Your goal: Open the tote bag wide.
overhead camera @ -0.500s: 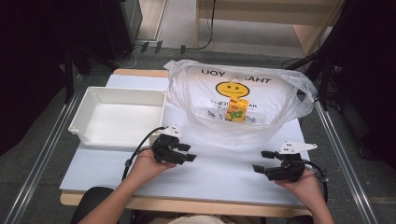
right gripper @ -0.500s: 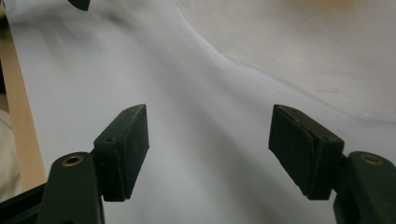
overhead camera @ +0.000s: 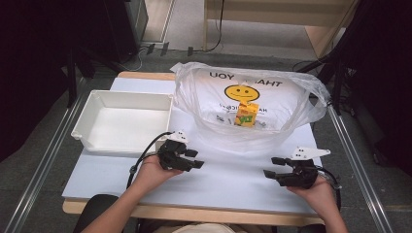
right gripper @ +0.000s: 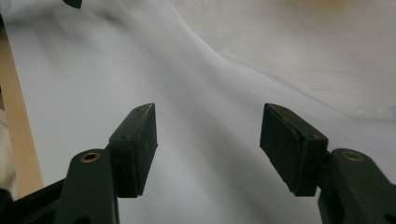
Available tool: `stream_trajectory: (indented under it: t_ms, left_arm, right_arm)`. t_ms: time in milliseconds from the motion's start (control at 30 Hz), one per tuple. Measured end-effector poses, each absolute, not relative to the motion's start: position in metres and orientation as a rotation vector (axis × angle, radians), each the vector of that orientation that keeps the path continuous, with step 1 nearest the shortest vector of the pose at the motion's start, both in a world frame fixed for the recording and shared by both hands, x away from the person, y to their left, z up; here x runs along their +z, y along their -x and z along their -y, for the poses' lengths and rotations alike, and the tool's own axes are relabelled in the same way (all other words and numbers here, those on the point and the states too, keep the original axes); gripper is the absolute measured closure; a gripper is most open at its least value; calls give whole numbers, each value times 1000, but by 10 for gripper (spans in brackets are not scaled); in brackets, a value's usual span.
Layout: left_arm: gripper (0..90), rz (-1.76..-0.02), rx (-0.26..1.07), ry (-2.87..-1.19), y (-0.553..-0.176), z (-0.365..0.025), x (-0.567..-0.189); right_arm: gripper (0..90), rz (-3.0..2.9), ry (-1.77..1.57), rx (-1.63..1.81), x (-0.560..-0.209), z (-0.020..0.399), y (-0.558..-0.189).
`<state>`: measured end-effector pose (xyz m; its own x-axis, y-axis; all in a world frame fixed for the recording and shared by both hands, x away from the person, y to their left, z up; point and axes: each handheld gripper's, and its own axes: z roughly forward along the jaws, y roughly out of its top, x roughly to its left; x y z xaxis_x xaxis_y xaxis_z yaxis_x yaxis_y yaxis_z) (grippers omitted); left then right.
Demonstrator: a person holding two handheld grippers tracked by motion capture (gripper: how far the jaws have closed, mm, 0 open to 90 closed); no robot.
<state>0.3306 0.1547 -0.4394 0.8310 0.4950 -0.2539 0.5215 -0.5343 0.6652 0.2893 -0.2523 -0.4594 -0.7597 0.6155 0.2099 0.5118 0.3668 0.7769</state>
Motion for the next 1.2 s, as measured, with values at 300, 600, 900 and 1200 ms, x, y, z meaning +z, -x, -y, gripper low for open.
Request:
stream_trajectory:
  t_ms: [300, 600, 900, 1200]
  left_arm:
    - [458, -745, -50, -2221, -332, -155, -439]
    - [449, -756, -72, -2212, -334, -154, -439]
    - [449, -736, -62, -2231, -333, -151, -440]
    - [449, -732, -58, -2235, -333, -151, -440]
  right_arm:
    - [434, -2474, -1031, 1383, -457, 256, -288]
    - [455, -2508, -1048, 1392, -459, 260, -290]
    - [469, -2490, -1086, 1395, -459, 265, -290]
    - [469, -2486, -1100, 1394, -460, 267, -291]
